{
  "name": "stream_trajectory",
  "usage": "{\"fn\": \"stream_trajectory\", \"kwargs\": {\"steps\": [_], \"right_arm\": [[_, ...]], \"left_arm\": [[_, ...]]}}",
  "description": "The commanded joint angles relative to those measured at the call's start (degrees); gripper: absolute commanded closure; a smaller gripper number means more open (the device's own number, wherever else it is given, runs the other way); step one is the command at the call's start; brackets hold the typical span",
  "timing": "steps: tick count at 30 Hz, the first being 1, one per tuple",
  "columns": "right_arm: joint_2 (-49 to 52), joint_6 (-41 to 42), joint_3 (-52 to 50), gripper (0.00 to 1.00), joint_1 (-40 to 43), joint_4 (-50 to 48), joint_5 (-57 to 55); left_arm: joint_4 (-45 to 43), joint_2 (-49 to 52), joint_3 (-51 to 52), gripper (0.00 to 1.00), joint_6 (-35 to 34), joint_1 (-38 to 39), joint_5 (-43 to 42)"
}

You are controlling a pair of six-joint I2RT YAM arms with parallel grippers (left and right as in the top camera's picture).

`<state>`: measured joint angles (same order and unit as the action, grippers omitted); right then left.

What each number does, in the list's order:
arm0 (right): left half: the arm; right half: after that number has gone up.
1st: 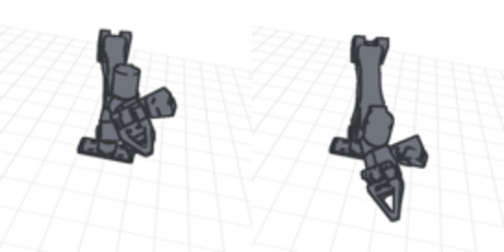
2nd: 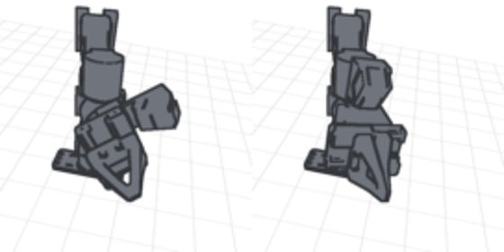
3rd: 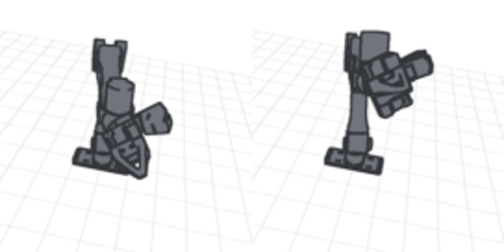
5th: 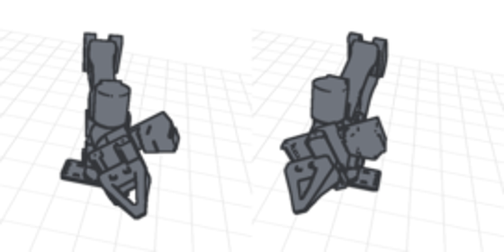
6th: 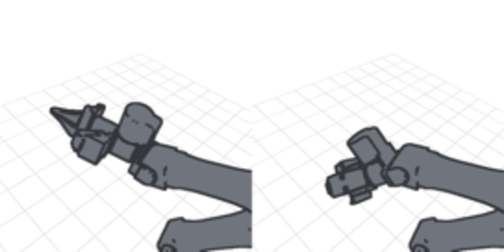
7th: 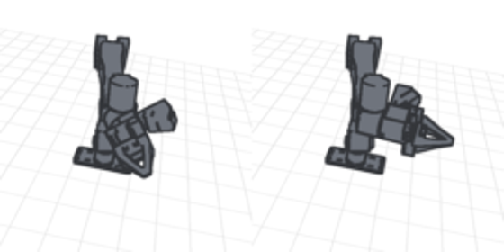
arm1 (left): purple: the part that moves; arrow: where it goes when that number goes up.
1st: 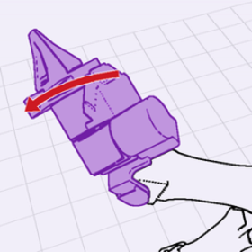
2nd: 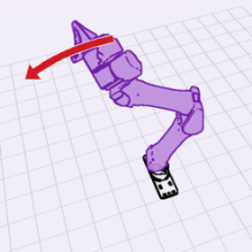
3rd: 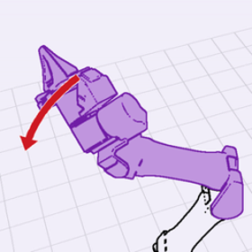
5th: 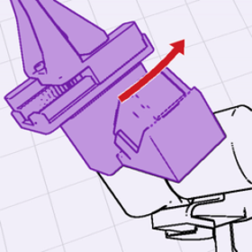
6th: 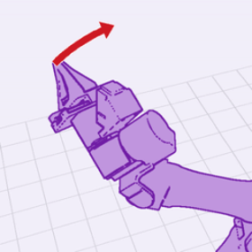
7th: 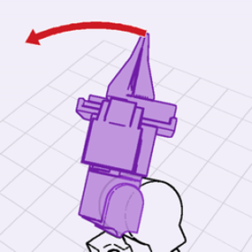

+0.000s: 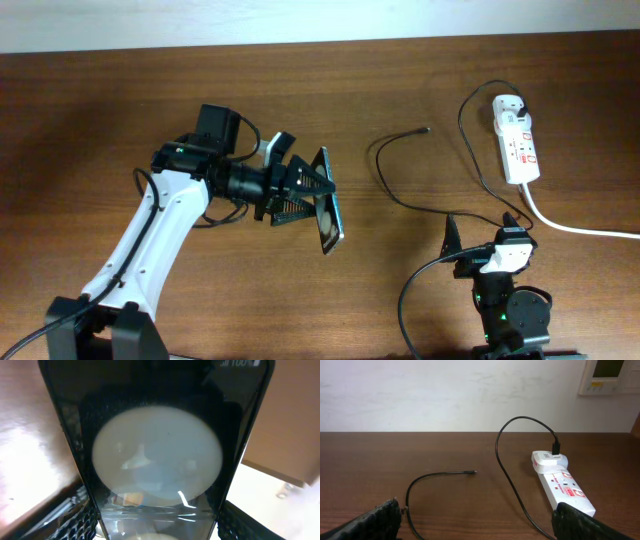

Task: Plug charger to phone and switch on socket

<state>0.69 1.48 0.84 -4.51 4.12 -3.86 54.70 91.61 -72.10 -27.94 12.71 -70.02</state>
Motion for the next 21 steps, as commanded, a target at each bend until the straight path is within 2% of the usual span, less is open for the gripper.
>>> {"fn": "stream_trajectory", "kwargs": {"steps": [1,3,8,21], "right_arm": [[-0.3,0.2,-0.5,0.01,-0.4,0.0,-0.7],[-0.3,0.2,-0.5,0.01,-0.4,0.0,-0.7],[-0.3,0.2,-0.5,0.01,-0.4,0.0,-0.7],[-0.3,0.2,-0.5,0.01,-0.4,0.0,-0.7]], "left_arm": [[-0.2,-0.7,0.2,0.40,-6.9,-1.2,-7.1],[-0.2,-0.7,0.2,0.41,-11.3,-2.2,-8.1],[-0.2,-0.7,0.2,0.42,-11.3,-2.4,-12.9],[-0.2,-0.7,0.2,0.43,-11.2,-2.4,-13.3]]}}
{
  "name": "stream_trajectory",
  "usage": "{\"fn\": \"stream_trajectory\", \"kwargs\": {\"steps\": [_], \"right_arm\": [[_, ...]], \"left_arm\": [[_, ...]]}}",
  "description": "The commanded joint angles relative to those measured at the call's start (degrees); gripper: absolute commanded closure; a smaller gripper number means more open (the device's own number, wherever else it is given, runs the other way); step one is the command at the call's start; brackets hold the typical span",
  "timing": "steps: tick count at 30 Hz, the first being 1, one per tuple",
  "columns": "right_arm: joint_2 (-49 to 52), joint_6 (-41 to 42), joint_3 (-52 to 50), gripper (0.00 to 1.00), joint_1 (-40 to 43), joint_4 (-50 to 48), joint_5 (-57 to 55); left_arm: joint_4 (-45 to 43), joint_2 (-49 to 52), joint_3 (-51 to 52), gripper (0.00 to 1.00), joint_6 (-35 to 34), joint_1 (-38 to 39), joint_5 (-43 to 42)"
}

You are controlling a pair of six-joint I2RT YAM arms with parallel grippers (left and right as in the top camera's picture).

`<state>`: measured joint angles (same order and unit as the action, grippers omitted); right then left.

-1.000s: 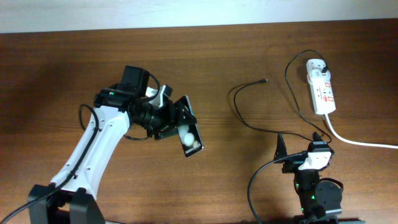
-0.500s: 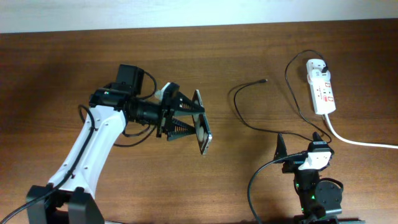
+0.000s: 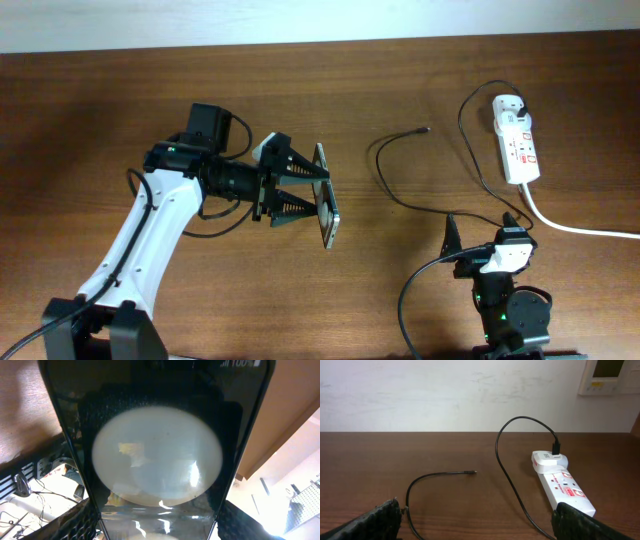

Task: Plug charger to phone and switch on socket

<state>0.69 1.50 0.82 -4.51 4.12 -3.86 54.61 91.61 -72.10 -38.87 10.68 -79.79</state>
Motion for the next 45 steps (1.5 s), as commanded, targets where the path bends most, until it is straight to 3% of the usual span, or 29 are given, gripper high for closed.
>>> {"fn": "stream_trajectory", "kwargs": {"steps": [1,6,8,10,12,17,22,28,31,33,38,43,45], "right_arm": [[-0.3,0.2,-0.5,0.01,-0.4,0.0,-0.7],[-0.3,0.5,-0.5,0.01,-0.4,0.0,-0.7],[-0.3,5.2,-0.5,0.01,-0.4,0.4,3.9],[-0.3,15.8,-0.5,0.01,-0.4,0.0,9.1],[-0.3,22.0,-0.5,0.01,-0.4,-0.6,17.0],[-0.3,22.0,-0.5,0.01,-0.4,-0.7,45.7],[-0.3,22.0,-0.5,0.01,-0.4,2.0,65.4],[-0.3,22.0,-0.5,0.01,-0.4,2.5,77.8],[-0.3,23.2,-0.5,0.01,-0.4,-3.7,76.4],[-0.3,32.3,-0.5,0.01,-0.3,-6.6,68.3],[1.4,34.1,1.3,0.01,-0.3,-3.7,57.7],[11.8,21.8,19.1,0.01,-0.3,22.4,40.6],[17.4,17.3,32.8,0.01,-0.3,39.6,29.8]], "left_arm": [[-0.1,-0.7,0.2,0.43,-0.3,-0.4,-3.3],[-0.1,-0.7,0.2,0.44,-0.1,-0.4,-3.4],[-0.1,-0.7,0.2,0.44,1.7,-0.4,-3.3],[-0.1,-0.7,0.2,0.44,7.3,-0.4,-3.3],[-0.1,-0.7,0.2,0.45,8.8,-0.4,-2.4],[-0.2,-0.7,0.2,0.46,15.1,-0.4,6.4],[-0.2,-0.7,0.2,0.46,15.6,-0.4,14.5],[-3.4,-0.7,0.2,0.46,15.4,-0.4,15.4],[-3.4,-0.7,0.2,0.46,15.4,-0.4,15.4],[-3.4,-0.7,0.2,0.46,15.4,-0.4,15.4],[-3.4,-0.7,0.2,0.45,15.4,-0.4,15.3],[-3.4,-0.7,0.2,0.46,14.7,-0.4,15.3],[-3.4,-0.7,0.2,0.46,14.1,-0.4,15.1]]}}
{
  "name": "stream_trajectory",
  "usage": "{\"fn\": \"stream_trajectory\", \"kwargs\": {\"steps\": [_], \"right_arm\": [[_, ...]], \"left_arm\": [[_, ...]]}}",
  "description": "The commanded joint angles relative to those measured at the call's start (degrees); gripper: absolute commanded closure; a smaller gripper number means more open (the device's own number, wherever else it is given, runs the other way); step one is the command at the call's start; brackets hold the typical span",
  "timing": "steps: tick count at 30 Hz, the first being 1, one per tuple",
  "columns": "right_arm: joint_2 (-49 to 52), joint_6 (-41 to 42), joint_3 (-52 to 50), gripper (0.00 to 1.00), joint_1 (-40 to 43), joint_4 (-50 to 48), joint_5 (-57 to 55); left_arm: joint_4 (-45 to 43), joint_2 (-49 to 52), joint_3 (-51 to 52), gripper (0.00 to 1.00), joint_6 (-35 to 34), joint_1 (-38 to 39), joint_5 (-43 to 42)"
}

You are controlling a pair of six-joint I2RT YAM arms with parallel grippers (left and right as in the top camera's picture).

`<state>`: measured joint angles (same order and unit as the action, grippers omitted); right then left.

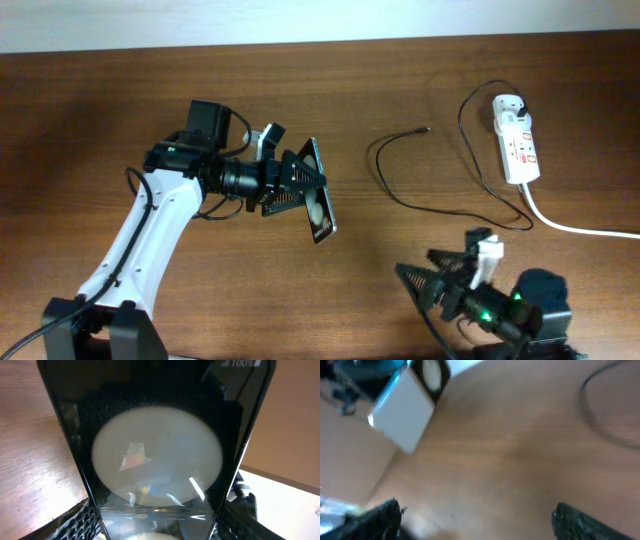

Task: Plug charger to phone and switch on socket

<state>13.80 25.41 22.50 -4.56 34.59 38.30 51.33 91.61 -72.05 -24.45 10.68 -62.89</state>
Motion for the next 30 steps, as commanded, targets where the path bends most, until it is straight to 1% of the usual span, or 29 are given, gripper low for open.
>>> {"fn": "stream_trajectory", "kwargs": {"steps": [1,3,4,5,8,10,12,13,15,16,18,21,23,25,27,28,29,30], "right_arm": [[7.2,-7.2,19.4,0.01,-0.3,18.3,-16.1],[9.5,-7.2,26.7,0.01,-0.3,24.7,-16.2],[9.6,-7.1,28.0,0.02,-0.3,25.5,-13.8],[9.7,-7.1,27.9,0.01,-0.3,25.7,-8.7],[9.7,-7.0,27.9,0.01,-0.3,25.7,2.3],[9.7,-7.0,27.9,0.01,-0.3,25.5,1.0],[9.7,-5.7,27.9,0.01,-0.3,17.2,-0.9],[9.7,-5.2,27.9,0.01,-0.3,15.1,-1.1],[10.1,-4.8,27.9,0.01,-0.3,14.6,-5.0],[10.6,-1.5,27.9,0.01,-0.3,14.6,-5.7],[12.6,2.0,27.9,0.01,-0.3,13.6,-6.0],[17.9,3.8,28.7,0.01,-1.0,12.7,-5.8],[22.1,4.4,31.8,0.01,-4.2,13.0,-6.6],[26.6,5.3,36.8,0.01,-7.8,15.2,-13.0],[32.6,4.6,44.1,0.01,-13.3,19.0,-19.5],[35.7,4.7,49.1,0.01,-18.4,20.9,-23.8],[36.2,4.9,51.2,0.01,-22.4,21.7,-26.6],[36.0,7.2,51.6,0.01,-27.7,22.9,-31.8]], "left_arm": [[-0.1,-0.7,0.1,0.46,-1.5,-0.4,-1.8],[-0.1,-0.7,0.1,0.46,-3.4,-0.4,-1.9],[-0.1,-0.7,0.1,0.46,-3.3,-0.4,-2.2],[-0.1,-0.7,0.1,0.47,-3.3,-0.4,-2.3],[-0.1,-0.7,0.1,0.48,-3.4,-0.4,-9.2],[-0.1,-0.7,0.1,0.48,-7.3,-0.4,-9.8],[-0.1,-0.7,0.1,0.48,-10.6,-0.4,-9.8],[-0.1,-0.7,0.1,0.48,-12.7,-0.4,-9.8],[-0.2,-0.7,0.1,0.48,-16.5,-0.4,-8.4],[-0.2,-0.7,0.1,0.48,-17.2,-0.4,-7.7],[-0.2,-0.7,0.1,0.48,-17.1,-0.4,-7.6],[-0.2,-0.7,0.1,0.48,-17.2,-0.4,-7.6],[-0.2,-0.7,0.1,0.48,-17.1,-0.4,-7.6],[-0.2,-0.7,0.1,0.48,-17.1,-0.4,-7.6],[-0.2,-0.7,0.1,0.48,-17.1,-0.4,-7.6],[-0.2,-0.7,0.1,0.48,-17.1,-0.4,-7.6],[-0.2,-0.7,0.1,0.48,-17.1,-0.4,-7.3],[-0.2,-0.7,0.1,0.48,-17.1,-0.4,-6.2]]}}
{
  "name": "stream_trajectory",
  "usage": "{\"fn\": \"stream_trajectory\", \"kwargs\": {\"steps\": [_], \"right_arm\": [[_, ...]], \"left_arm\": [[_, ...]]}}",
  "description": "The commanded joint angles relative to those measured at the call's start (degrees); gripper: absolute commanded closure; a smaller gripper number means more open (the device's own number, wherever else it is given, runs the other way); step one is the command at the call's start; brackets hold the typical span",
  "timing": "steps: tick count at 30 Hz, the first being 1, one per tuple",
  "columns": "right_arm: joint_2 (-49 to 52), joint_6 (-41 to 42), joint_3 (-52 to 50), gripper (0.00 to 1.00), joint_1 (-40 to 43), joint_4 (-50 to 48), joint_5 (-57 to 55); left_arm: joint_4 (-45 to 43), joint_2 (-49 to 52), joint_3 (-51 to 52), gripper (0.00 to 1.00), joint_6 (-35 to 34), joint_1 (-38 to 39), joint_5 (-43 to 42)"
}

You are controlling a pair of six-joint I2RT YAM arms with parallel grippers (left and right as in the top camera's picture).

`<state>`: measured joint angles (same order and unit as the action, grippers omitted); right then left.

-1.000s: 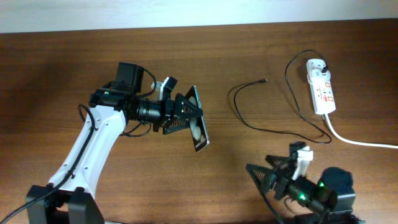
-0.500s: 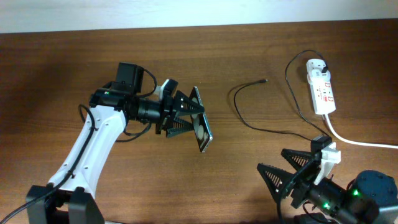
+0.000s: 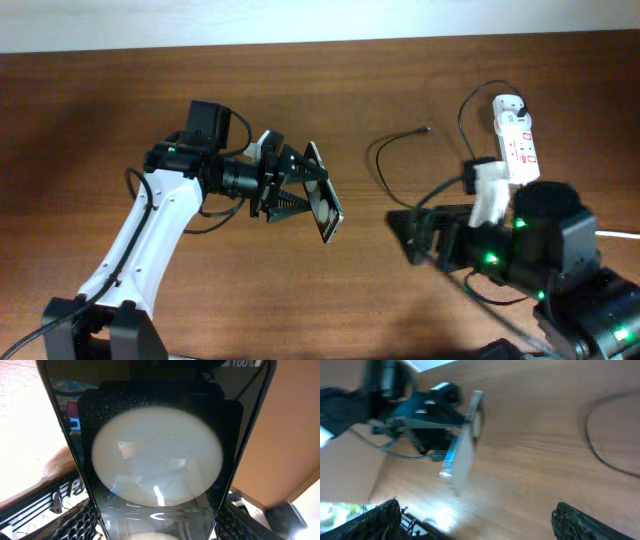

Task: Plug charger to phone and switch on socket

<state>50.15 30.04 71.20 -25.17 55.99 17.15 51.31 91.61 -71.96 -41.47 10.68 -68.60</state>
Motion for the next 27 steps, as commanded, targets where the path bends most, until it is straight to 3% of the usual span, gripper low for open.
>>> {"fn": "stream_trajectory", "kwargs": {"steps": [1,5,9,11,17,21,24,26,27], "right_arm": [[-0.3,6.4,2.8,0.01,-12.0,4.4,-16.6],[4.2,18.9,-0.4,0.01,-32.4,4.9,-39.7],[16.1,24.0,-0.5,0.01,-43.6,-2.3,-54.4],[20.9,29.0,-0.5,0.01,-43.7,-3.9,-56.6],[25.2,29.4,-0.5,0.01,-41.4,-7.9,-57.9],[25.2,24.2,-0.5,0.01,-34.7,-11.9,-47.0],[25.2,24.2,-0.5,0.00,-34.4,-11.9,-45.8],[25.2,24.2,-0.6,0.08,-34.4,-11.9,-45.8],[25.2,23.3,-0.6,0.19,-34.4,-11.9,-46.2]], "left_arm": [[-0.1,-0.7,0.0,0.48,-0.1,-0.4,-0.4],[-0.1,-0.7,0.0,0.48,-0.1,-0.4,-0.4],[-0.1,-0.7,0.0,0.48,-0.1,-0.4,-0.6],[-0.1,-0.7,0.0,0.48,-0.1,-0.4,-0.6],[-0.1,-0.7,0.0,0.47,-0.1,-0.4,-1.1],[-0.1,-0.7,0.0,0.47,-0.1,-0.4,-1.1],[-0.1,-0.7,0.0,0.47,-0.1,-0.4,-3.3],[-0.1,-0.7,0.0,0.47,-0.1,-0.4,-3.7],[-0.1,-0.7,0.0,0.47,-0.1,-0.4,-4.2]]}}
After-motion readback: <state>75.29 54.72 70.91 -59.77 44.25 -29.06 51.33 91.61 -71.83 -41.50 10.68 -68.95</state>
